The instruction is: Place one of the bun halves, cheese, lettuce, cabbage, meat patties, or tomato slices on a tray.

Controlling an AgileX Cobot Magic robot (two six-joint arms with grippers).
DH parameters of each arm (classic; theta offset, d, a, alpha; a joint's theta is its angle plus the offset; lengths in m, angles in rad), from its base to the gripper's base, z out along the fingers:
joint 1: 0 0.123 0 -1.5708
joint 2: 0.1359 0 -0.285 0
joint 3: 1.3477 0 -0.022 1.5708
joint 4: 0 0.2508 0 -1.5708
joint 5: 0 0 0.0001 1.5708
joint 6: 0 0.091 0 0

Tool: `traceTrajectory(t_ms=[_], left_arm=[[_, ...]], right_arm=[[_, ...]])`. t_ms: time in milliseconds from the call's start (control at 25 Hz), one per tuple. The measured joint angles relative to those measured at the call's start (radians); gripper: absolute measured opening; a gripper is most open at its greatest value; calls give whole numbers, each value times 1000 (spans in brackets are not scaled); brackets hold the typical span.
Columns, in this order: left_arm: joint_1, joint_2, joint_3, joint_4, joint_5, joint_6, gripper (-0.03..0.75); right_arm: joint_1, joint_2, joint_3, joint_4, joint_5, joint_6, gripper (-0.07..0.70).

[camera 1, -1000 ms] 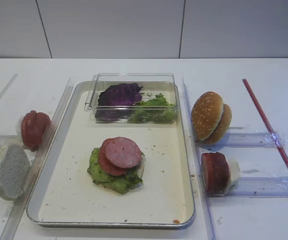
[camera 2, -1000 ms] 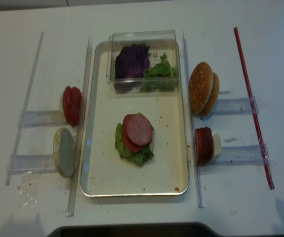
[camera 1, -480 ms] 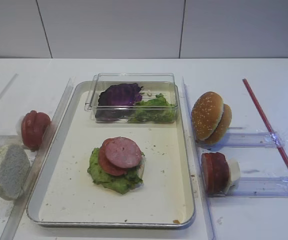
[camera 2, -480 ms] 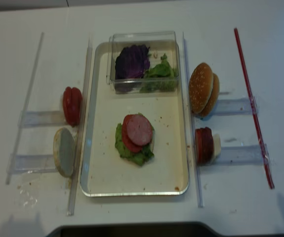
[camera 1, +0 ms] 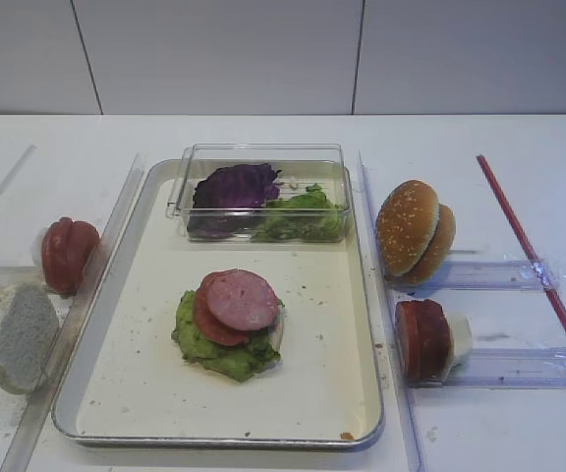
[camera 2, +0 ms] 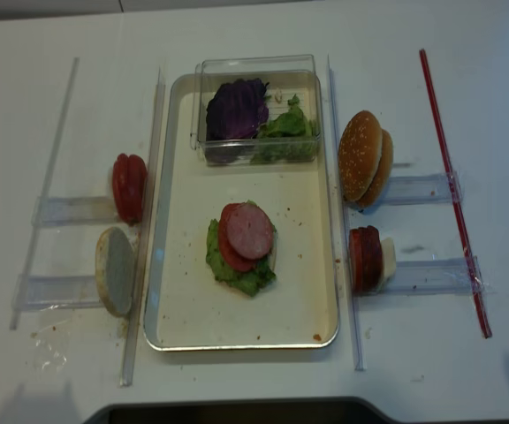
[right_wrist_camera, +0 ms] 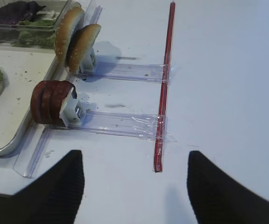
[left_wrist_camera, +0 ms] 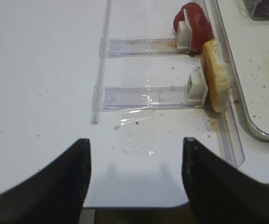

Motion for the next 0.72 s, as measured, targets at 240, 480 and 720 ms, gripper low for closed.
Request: traceTrajectory(t_ms=[240, 480, 720], left_arm=[[0, 0, 0, 0, 0, 0, 412], [0, -2, 0, 0, 0, 0, 412], [0, -2, 0, 0, 0, 0, 412]], right_arm=[[0, -40, 0, 0, 0, -2, 486], [0, -42, 0, 0, 3, -5, 486], [0, -43, 10, -2, 11, -5, 486]])
